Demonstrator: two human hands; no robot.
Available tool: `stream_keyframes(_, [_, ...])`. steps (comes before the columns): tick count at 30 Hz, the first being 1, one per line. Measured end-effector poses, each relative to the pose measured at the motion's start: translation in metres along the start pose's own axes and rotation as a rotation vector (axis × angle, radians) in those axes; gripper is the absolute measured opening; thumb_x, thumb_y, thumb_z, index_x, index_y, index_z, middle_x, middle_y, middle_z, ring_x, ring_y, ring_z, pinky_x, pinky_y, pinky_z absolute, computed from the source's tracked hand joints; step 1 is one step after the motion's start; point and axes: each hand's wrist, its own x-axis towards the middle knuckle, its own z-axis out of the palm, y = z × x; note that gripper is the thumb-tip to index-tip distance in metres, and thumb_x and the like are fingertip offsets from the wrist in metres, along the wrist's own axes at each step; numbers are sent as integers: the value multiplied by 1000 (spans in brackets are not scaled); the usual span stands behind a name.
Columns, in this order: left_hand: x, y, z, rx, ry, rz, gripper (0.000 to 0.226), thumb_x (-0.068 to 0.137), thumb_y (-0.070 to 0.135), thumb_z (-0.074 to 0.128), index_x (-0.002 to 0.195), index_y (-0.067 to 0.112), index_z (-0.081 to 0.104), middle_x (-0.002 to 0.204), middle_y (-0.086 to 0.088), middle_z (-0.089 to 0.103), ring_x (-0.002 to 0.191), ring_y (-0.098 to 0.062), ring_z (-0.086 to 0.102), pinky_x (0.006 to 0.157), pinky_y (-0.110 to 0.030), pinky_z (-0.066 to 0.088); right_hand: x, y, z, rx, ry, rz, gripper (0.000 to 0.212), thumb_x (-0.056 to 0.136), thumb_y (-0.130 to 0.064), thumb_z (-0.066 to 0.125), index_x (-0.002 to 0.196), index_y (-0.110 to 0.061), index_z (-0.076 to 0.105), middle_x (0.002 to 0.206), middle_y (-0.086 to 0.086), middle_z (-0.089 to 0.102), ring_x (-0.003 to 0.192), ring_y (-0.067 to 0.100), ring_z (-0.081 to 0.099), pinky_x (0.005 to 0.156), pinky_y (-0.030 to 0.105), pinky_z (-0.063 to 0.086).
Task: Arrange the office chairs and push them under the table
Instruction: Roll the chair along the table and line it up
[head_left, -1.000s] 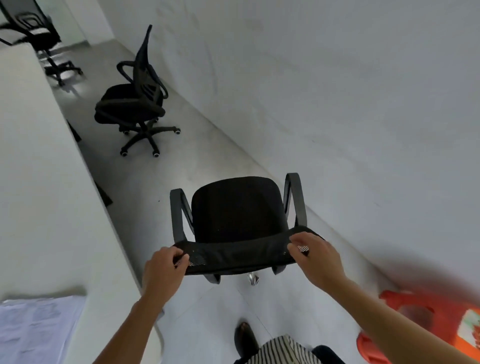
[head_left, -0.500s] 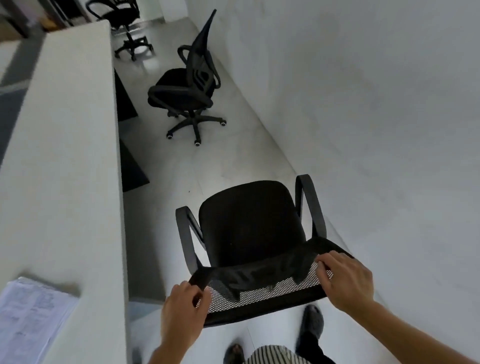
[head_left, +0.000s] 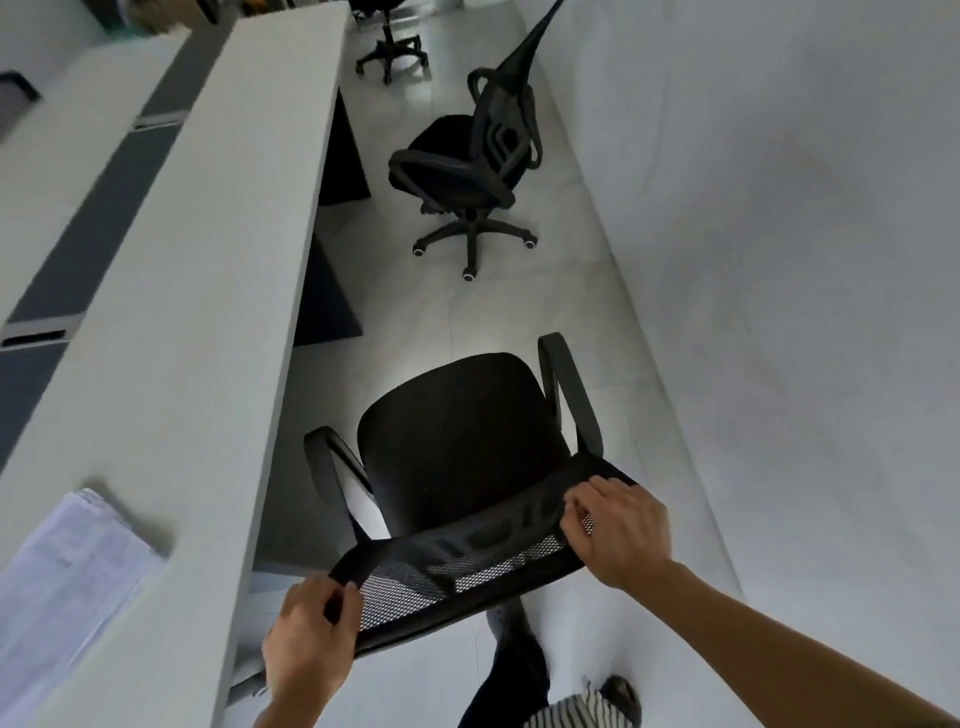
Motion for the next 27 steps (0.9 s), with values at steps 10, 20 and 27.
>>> stream_keyframes(10, [79, 45, 6, -97, 118, -68, 22, 77, 27, 67, 59, 19, 57, 62, 8, 48, 68, -18, 50, 52, -27, 33, 154, 5, 19, -47, -70, -158, 35, 82, -42, 35, 72, -26, 65, 63, -9, 62, 54, 10, 55, 51, 17, 37])
stream_keyframes(20, [163, 88, 16, -89, 118, -161, 29, 77, 32, 62, 55, 17, 50, 62, 6, 50, 64, -18, 49, 52, -28, 41, 289, 9, 41, -196, -166, -319, 39, 81, -42, 33, 73, -23, 67, 71, -4, 65, 66, 19, 59, 66, 31, 46])
stream_keyframes(27, [193, 140, 45, -86, 154, -318, 26, 79, 35, 60, 61, 17, 54, 66, 8, 50, 69, -16, 48, 60, -33, 47, 402, 24, 60, -90, -148, -559, 36, 82, -37, 40, 69, -18, 68, 69, -1, 65, 63, 22, 60, 61, 31, 47])
